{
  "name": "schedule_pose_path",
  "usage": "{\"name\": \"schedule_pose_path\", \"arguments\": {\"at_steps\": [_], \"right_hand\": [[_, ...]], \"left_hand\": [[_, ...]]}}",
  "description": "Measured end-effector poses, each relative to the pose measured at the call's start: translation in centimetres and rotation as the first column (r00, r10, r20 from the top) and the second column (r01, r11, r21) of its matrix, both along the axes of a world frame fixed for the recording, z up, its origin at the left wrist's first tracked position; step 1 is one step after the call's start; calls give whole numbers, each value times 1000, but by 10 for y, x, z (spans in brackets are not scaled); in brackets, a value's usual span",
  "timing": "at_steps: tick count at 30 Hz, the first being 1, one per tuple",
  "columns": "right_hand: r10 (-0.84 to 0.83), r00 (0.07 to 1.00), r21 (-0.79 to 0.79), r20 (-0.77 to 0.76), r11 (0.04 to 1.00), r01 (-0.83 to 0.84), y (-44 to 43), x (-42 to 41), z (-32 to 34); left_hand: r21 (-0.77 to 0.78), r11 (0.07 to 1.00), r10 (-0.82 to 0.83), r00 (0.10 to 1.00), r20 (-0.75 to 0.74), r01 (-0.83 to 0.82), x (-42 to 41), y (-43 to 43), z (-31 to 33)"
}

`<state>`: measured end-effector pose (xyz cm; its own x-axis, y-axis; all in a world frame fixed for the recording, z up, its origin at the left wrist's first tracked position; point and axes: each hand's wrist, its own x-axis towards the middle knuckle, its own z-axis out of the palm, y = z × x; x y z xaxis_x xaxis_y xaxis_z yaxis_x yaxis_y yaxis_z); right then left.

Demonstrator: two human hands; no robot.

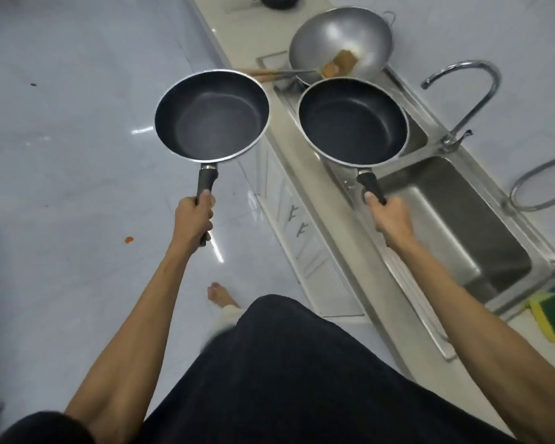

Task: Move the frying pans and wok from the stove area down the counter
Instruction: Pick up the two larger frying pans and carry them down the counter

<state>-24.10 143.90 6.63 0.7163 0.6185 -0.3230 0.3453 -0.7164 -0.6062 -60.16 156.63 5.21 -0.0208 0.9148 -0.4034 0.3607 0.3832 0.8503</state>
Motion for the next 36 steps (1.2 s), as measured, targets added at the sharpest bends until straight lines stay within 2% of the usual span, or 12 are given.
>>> {"name": "schedule_pose_path", "arguments": {"at_steps": [6,17,26,36], "right_hand": [[-33,999,112,21,993,30,166,-36,7],[-27,999,139,-37,990,32,460,-112,9],[27,998,158,-58,987,-17,692,-117,-14],[22,999,115,-50,993,-16,916,-90,8]], "left_hand": [[33,999,24,1000,2,-24,-45,154,4],[50,999,4,997,-82,0,-127,436,23],[49,999,23,994,-106,-17,-127,658,8],[14,998,69,991,-111,-68,-111,872,5]]}}
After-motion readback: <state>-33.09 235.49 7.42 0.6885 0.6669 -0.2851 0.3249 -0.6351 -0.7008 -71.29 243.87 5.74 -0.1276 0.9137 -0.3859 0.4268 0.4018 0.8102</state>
